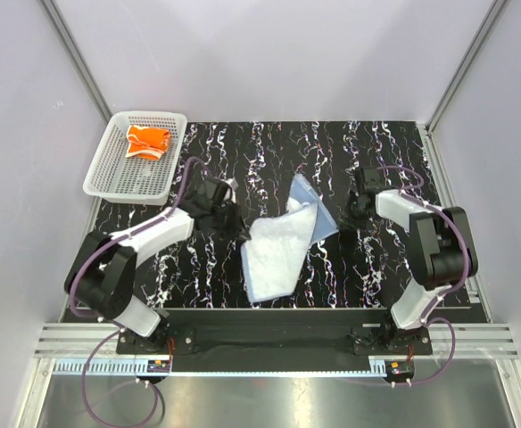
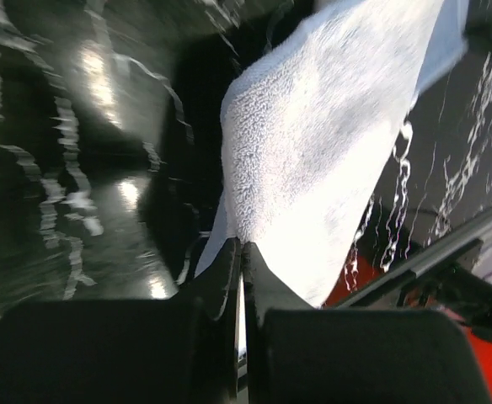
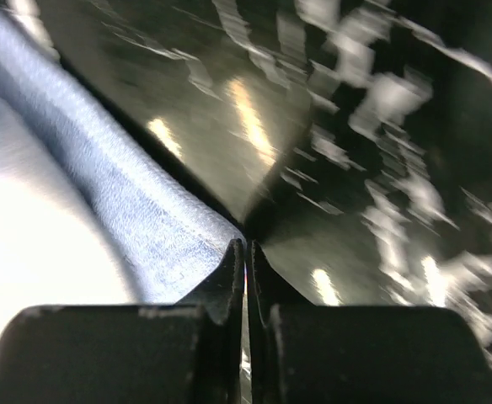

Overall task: Roll the towels
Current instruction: Flatten the towel, then fold the towel

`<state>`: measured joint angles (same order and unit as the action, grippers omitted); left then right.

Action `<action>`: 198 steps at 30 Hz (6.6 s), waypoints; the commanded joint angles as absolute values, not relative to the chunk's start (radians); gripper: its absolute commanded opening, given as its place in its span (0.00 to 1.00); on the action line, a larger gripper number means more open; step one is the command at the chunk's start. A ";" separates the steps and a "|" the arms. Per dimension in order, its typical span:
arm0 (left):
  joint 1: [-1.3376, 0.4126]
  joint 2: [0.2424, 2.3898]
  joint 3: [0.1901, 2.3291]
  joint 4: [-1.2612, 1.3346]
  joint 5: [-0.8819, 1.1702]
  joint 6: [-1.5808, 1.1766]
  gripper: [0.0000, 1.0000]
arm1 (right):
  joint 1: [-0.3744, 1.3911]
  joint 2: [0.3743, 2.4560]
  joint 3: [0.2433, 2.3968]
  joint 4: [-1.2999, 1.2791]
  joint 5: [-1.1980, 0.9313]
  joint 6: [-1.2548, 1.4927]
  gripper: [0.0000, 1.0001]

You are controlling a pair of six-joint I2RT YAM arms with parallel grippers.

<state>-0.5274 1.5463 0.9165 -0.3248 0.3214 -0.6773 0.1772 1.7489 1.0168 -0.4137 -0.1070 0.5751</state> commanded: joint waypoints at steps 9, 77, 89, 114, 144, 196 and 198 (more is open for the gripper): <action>-0.474 1.365 1.063 -0.693 -0.260 -0.517 0.08 | 0.156 1.399 0.836 -0.555 -0.075 0.666 0.00; -0.322 0.999 0.685 -0.536 0.149 -0.704 0.99 | 0.156 0.931 0.744 -0.825 -0.052 0.830 0.00; -0.379 0.894 0.505 -0.611 0.003 -0.845 0.89 | 0.156 0.956 0.724 -0.799 -0.067 0.819 0.00; -0.379 1.097 0.434 -0.400 -0.041 -0.879 0.51 | 0.156 1.008 0.733 -0.784 -0.054 0.779 0.00; -0.379 1.147 0.431 -0.381 -0.123 -0.879 0.70 | 0.158 1.040 0.749 -0.788 -0.037 0.755 0.00; -0.377 0.778 0.603 -0.722 -0.071 -0.870 0.00 | 0.156 0.860 0.765 -0.910 -0.101 0.821 0.00; -0.377 0.794 0.636 -0.729 -0.069 -0.856 0.00 | 0.156 0.877 0.787 -0.904 -0.100 0.815 0.00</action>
<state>-0.3786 0.7792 0.5453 -0.7227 -0.0746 -0.8787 0.1543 0.8589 0.7238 -0.8989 -0.0986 0.8093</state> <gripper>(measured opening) 0.012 0.011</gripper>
